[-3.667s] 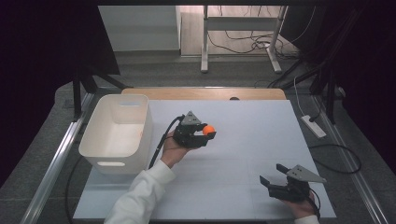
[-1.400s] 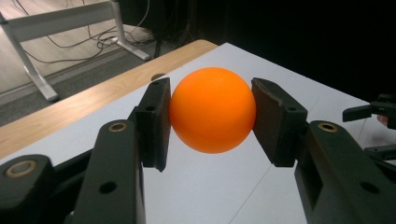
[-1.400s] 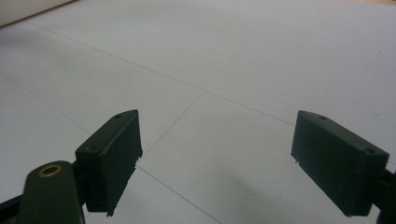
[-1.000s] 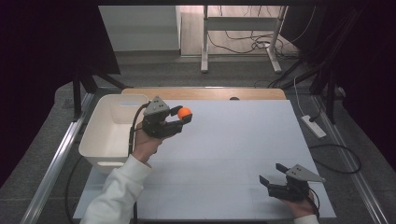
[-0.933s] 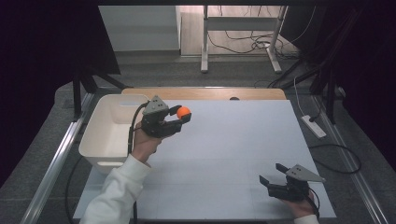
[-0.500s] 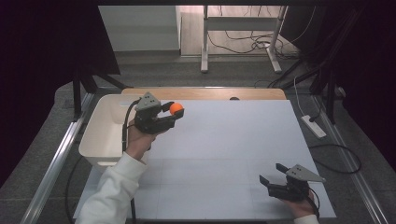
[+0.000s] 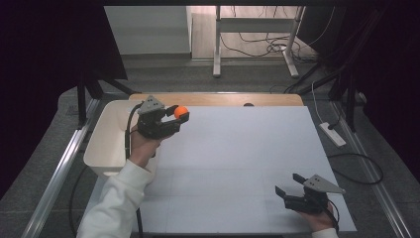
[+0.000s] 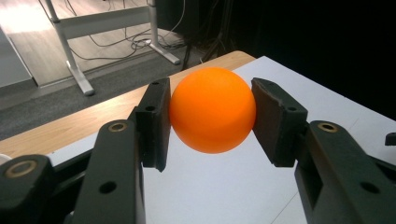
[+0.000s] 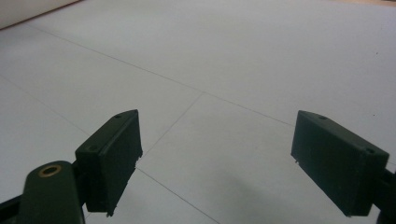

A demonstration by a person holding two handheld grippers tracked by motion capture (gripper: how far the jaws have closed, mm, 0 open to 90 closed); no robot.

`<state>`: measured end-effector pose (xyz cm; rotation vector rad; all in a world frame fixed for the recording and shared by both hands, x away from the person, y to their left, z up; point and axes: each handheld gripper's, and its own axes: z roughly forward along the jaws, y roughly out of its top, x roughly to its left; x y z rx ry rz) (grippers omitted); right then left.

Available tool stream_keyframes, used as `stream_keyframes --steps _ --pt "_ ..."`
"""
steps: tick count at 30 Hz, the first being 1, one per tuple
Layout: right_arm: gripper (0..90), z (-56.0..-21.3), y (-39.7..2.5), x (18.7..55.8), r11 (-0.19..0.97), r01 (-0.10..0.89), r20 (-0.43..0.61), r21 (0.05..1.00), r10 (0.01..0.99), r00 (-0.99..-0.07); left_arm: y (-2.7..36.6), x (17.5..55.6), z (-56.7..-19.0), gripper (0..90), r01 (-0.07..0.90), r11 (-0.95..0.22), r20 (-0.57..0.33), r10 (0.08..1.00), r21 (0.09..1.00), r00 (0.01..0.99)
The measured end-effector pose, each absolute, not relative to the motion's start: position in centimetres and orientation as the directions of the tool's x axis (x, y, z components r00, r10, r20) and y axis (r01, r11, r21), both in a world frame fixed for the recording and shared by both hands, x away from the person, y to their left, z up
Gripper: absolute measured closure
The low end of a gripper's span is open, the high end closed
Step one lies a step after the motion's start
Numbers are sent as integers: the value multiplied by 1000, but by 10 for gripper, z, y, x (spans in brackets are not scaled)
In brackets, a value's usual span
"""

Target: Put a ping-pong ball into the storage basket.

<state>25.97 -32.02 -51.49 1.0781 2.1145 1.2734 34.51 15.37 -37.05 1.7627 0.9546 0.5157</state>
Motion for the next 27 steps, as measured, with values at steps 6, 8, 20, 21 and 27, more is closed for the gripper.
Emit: stream_keyframes --steps 6,8,20,21,27 --pt "159 -515 -320 260 272 391 17 879 802 -597 158 345 -370 504 363 -168 -83 809 917 583" --pt "159 -515 -321 260 267 393 23 880 803 -596 160 345 -370 504 364 -167 -81 813 916 577" --pt "159 -515 -320 260 272 391 18 879 801 -598 180 343 -360 503 351 -145 -70 843 925 533" --pt "159 -515 -320 260 273 390 17 879 801 -598 182 343 -360 503 351 -142 -69 847 925 527" --pt "159 -515 -320 260 274 390 16 879 802 -598 194 342 -361 504 356 -132 -69 864 925 499"
